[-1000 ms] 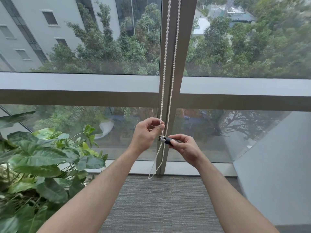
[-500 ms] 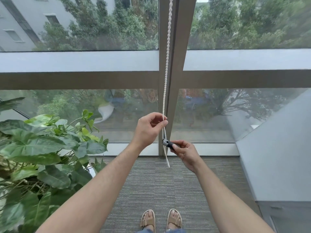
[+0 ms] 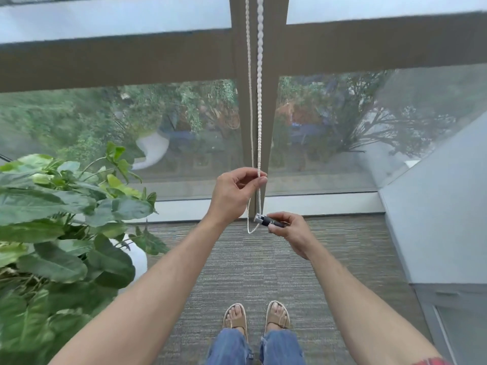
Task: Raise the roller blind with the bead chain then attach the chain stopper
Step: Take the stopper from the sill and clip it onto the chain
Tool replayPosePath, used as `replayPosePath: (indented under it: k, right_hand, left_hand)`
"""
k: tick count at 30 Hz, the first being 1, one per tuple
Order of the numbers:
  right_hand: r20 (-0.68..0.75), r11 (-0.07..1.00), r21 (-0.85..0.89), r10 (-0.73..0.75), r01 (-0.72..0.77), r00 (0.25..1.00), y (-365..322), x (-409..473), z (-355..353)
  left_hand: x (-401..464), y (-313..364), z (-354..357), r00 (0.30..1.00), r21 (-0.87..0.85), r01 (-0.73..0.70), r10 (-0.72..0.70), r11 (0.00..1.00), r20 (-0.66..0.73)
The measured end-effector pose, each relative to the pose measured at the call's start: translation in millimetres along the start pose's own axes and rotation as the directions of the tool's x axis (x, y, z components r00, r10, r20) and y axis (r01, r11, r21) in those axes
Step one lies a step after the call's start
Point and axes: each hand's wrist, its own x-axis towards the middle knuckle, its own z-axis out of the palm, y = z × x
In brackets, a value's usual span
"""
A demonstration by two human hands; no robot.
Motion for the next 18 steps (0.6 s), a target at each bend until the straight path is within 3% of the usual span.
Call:
replayPosePath:
  k: [4, 18]
  right_hand:
    - [0.038, 0.988, -0.156, 0.021, -0.015, 0.999, 43.8, 19.9, -5.0]
    - [-0.083, 0.860, -0.508, -0.008, -0.036, 0.996, 177.4, 108.1, -5.1]
  left_hand:
    - [-3.9, -41.9, 9.4, 1.000, -0.053, 0.016, -0.017, 0.998, -0.014]
    - [-0.3, -168.2, 31.8, 0.999, -0.005, 0.037, -0.037, 0.999, 0.019]
